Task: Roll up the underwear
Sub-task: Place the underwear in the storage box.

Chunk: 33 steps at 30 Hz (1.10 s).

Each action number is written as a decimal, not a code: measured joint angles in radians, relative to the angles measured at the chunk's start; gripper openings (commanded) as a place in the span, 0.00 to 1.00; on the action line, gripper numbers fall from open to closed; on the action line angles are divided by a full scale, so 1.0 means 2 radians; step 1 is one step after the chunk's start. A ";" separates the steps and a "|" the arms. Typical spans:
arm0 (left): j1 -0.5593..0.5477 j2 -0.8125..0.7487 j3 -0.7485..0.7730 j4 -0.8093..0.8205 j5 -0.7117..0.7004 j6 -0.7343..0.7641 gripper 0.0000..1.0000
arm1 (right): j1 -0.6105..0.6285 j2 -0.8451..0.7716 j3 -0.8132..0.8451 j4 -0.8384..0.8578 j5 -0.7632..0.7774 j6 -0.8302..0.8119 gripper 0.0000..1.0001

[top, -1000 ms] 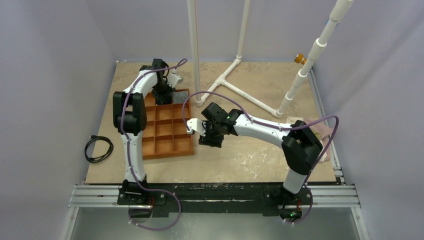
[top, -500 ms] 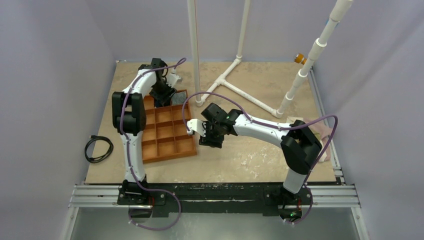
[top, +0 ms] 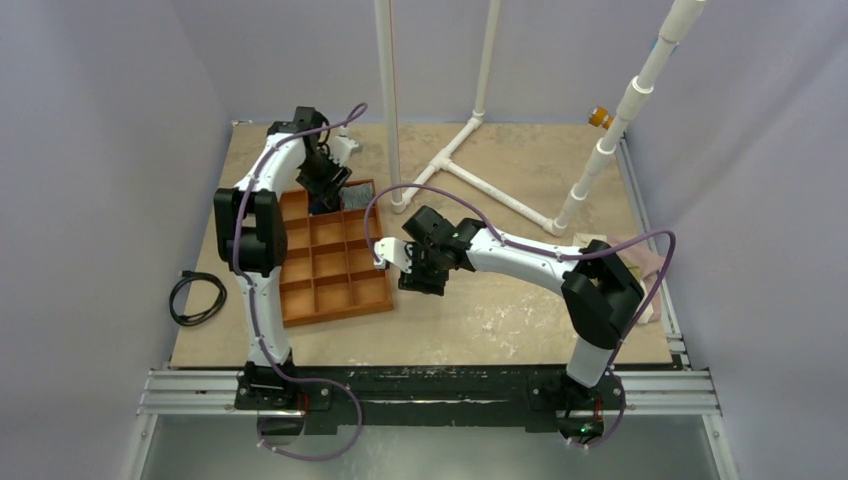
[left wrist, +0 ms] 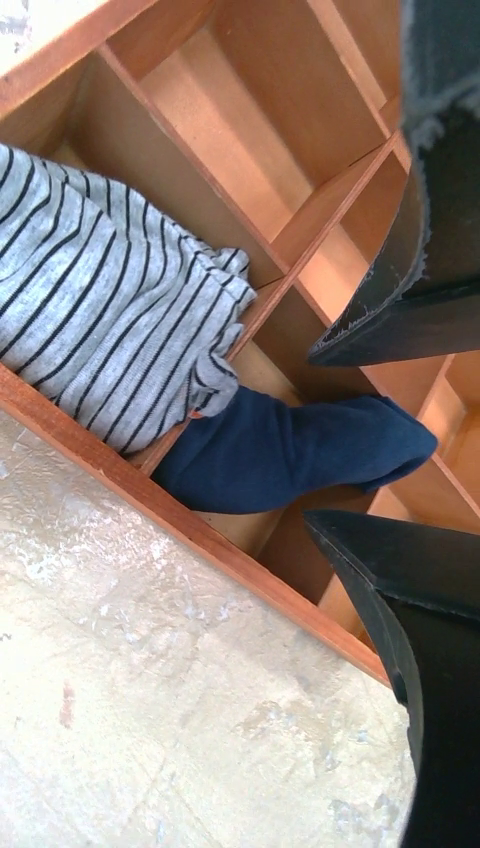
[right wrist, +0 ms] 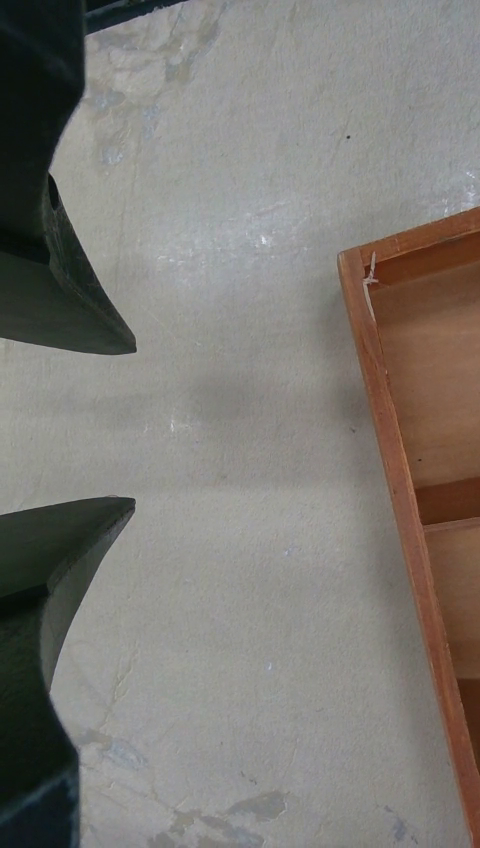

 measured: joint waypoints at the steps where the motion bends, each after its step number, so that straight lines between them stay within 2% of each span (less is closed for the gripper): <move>1: 0.001 -0.003 0.000 -0.001 0.001 0.000 0.49 | 0.000 0.000 0.000 0.000 0.000 0.000 0.53; 6: 0.007 -0.018 0.000 -0.005 0.005 -0.001 0.33 | 0.000 0.000 0.000 0.000 0.000 0.000 0.53; 16: 0.016 -0.020 -0.023 -0.010 0.010 0.001 0.24 | 0.000 0.000 0.000 0.000 0.001 0.000 0.53; 28: 0.016 -0.011 -0.046 0.005 0.000 0.018 0.23 | -0.013 0.000 -0.005 0.001 0.001 0.000 0.53; 33: 0.015 -0.010 -0.047 0.006 -0.003 0.025 0.27 | -0.020 0.000 -0.012 -0.001 0.001 0.000 0.53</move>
